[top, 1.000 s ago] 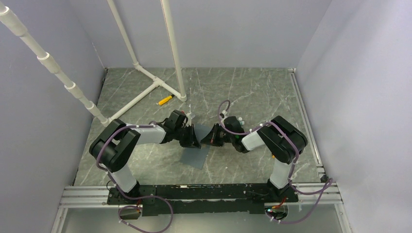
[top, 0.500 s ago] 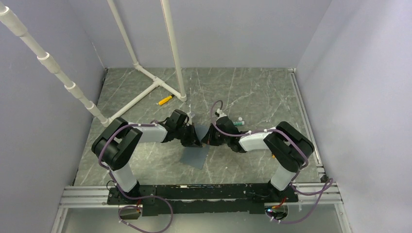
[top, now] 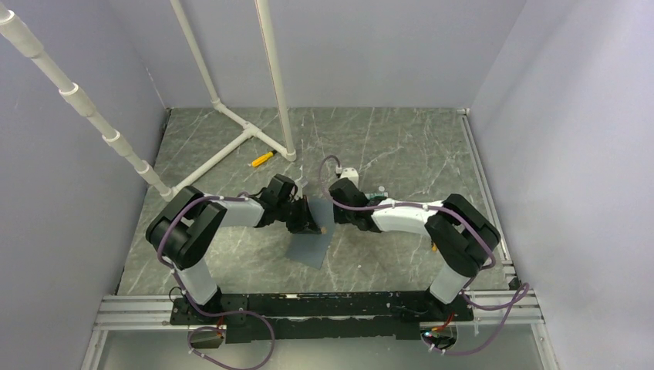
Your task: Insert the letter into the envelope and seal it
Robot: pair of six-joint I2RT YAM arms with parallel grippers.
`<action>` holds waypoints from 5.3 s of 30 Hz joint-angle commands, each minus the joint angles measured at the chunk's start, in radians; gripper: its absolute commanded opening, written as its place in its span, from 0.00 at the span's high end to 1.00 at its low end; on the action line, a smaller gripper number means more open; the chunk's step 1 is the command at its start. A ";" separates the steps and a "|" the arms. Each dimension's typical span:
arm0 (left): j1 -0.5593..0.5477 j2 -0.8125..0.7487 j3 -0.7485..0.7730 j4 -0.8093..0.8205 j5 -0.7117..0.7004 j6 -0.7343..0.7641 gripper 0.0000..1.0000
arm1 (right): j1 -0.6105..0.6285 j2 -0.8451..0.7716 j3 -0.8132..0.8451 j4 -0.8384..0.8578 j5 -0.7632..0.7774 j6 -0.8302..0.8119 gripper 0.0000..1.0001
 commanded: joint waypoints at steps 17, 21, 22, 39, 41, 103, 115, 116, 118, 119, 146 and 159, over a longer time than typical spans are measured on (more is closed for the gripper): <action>0.025 -0.041 -0.012 -0.128 0.012 0.060 0.97 | 0.151 -0.014 0.121 -0.183 0.058 -0.028 0.93; 0.029 -0.019 -0.046 -0.069 0.056 0.036 0.98 | 0.161 0.045 0.133 -0.155 0.027 -0.054 0.92; 0.030 -0.015 -0.053 -0.062 0.053 0.032 0.98 | 0.166 0.055 0.135 -0.148 0.023 -0.061 0.91; 0.076 -0.183 -0.091 -0.062 0.145 -0.023 0.98 | 0.244 0.150 0.139 -0.125 0.030 -0.136 0.87; 0.078 -0.253 -0.074 -0.156 0.098 0.006 0.97 | 0.247 0.148 0.124 -0.119 0.025 -0.133 0.87; 0.078 -0.085 -0.125 -0.198 -0.164 0.003 0.98 | 0.391 0.129 0.087 -0.302 -0.095 -0.080 0.92; 0.084 -0.088 -0.173 -0.171 -0.193 -0.014 0.98 | 0.485 0.206 0.199 -0.379 0.008 -0.090 0.88; 0.089 -0.087 -0.182 -0.162 -0.191 -0.018 0.98 | 0.491 0.203 0.198 -0.371 0.005 -0.094 0.87; 0.098 -0.084 -0.196 -0.146 -0.182 -0.023 0.98 | 0.503 0.199 0.194 -0.350 -0.008 -0.102 0.86; 0.102 -0.082 -0.203 -0.131 -0.176 -0.027 0.98 | 0.506 0.198 0.193 -0.340 -0.015 -0.105 0.85; 0.171 -0.039 -0.288 0.012 -0.091 -0.076 0.98 | 0.520 0.158 0.078 0.014 -0.192 -0.171 0.79; 0.173 -0.174 -0.113 -0.075 0.024 0.002 0.86 | 0.410 -0.224 -0.021 -0.214 0.100 0.022 0.60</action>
